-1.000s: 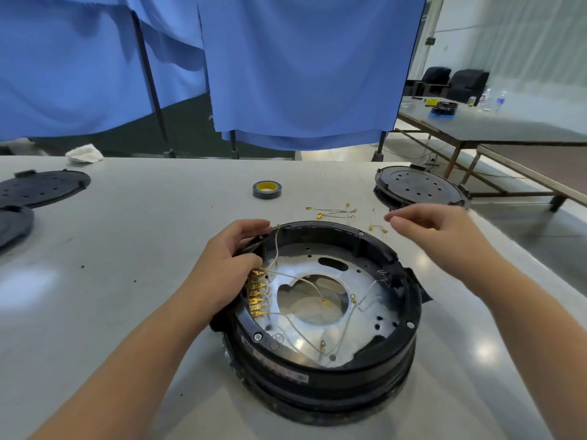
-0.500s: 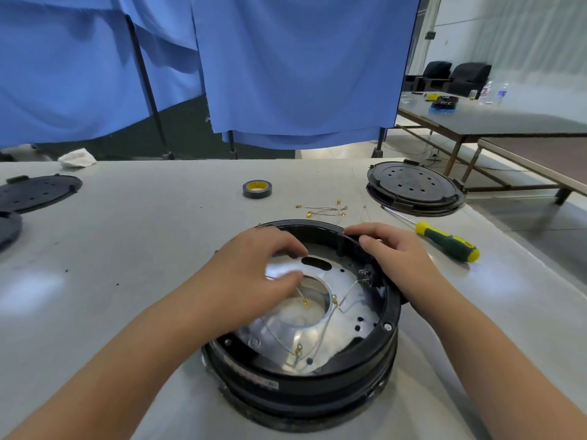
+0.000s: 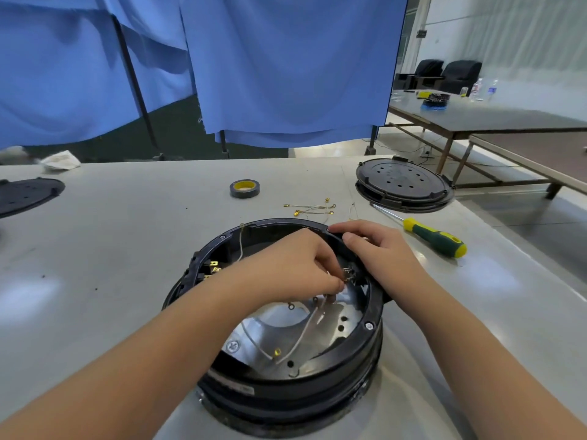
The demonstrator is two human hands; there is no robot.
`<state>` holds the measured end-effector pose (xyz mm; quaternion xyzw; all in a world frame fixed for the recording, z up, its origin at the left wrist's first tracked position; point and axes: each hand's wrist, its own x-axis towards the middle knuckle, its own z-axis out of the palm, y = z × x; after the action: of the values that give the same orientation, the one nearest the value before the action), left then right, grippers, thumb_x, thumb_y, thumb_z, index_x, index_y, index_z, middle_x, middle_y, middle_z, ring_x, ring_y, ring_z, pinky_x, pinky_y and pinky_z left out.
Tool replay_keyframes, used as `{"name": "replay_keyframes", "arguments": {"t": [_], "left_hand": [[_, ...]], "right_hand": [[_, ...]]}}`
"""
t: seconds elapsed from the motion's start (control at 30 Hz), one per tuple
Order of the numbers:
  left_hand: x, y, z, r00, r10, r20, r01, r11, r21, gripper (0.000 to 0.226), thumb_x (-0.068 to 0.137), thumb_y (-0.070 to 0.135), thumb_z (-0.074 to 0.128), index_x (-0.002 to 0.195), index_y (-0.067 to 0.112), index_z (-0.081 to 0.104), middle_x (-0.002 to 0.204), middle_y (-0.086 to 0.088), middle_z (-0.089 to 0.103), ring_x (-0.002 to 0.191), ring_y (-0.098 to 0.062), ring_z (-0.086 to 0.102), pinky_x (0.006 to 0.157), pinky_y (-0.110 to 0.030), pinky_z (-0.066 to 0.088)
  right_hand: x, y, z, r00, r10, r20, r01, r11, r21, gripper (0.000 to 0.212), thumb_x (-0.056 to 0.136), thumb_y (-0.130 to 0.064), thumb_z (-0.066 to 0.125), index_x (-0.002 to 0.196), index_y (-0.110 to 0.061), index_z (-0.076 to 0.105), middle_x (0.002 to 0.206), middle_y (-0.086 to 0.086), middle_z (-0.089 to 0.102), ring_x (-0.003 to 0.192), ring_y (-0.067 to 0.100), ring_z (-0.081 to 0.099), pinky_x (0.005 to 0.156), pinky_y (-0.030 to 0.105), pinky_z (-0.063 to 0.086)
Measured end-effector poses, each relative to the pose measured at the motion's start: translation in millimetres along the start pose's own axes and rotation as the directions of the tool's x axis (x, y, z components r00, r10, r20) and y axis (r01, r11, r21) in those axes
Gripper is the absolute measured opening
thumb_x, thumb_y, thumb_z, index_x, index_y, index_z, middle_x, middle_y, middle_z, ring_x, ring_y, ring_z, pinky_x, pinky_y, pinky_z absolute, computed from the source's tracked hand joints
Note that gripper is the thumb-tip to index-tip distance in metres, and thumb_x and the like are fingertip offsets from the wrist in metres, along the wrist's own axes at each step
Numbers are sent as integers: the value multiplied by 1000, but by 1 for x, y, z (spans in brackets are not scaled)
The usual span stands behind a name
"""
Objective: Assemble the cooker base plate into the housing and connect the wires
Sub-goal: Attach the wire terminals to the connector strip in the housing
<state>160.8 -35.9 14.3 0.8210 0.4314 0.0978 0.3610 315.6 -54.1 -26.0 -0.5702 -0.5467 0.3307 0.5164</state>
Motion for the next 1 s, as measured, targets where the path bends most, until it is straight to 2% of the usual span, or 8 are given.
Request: {"name": "replay_keyframes", "arguments": {"t": [0.1,0.23,0.3,0.5,0.6,0.7,0.9,1.0], "left_hand": [[-3,-5,-1,1000,-2,11,3,1000,-25,16,83,13,59,88,24,71,66,7,73,58,-5,65,70,-35,59],[-5,-4,-2,999,30,-26,-32,997,-76,16,84,14,59,88,24,71,66,8,73,71,-17,71,71,-40,60],[-6,-3,-1,999,43,-24,-44,998,-41,18,84,15,58,91,26,72,67,8,73,71,-17,71,70,-38,60],[-5,-5,0,999,40,-25,-40,999,-6,20,86,16,59,96,26,73,71,6,73,69,-12,70,66,-25,57],[-4,-5,1,998,58,-26,-58,998,17,19,87,17,60,97,27,73,71,8,73,63,-2,67,56,-11,50],[-3,-6,2,996,80,-36,-79,996,33,18,88,18,61,98,26,74,71,9,72,58,4,62,51,-7,44],[-3,-5,5,993,101,-66,-97,993,61,15,88,17,63,88,23,77,71,10,74,61,0,65,52,-9,46],[-2,-3,7,990,106,-94,-94,988,126,16,89,23,63,79,23,75,69,12,73,58,4,62,57,-13,48]], "right_hand": [[0,0,0,1000,-10,-3,10,1000,-26,31,92,-10,52,89,-33,73,93,-2,72,81,8,67,69,15,51],[-1,-1,0,1000,-6,-5,5,1000,-13,30,92,-8,51,91,-30,73,92,-1,73,81,8,67,68,14,52],[0,-1,0,1000,-11,-4,11,1000,-14,30,93,-7,51,92,-27,73,93,0,73,79,6,66,67,12,51],[-1,-2,0,1000,-7,1,7,1000,-10,29,93,-7,51,94,-26,73,92,1,73,82,13,68,70,18,53],[-1,-3,0,1000,-6,-2,6,1000,-11,29,93,-7,51,95,-26,73,90,-1,73,77,9,67,67,15,53],[-1,-4,1,1000,-9,-3,9,1000,0,28,93,-5,50,96,-22,73,90,1,72,72,4,65,65,13,51],[-2,-4,1,1000,-9,-12,9,1000,-4,29,93,-6,50,95,-24,73,87,-4,72,75,5,65,66,14,52],[-2,-4,1,1000,-7,-13,7,1000,6,30,92,-5,50,93,-25,73,88,-4,73,77,8,67,67,15,53]]}}
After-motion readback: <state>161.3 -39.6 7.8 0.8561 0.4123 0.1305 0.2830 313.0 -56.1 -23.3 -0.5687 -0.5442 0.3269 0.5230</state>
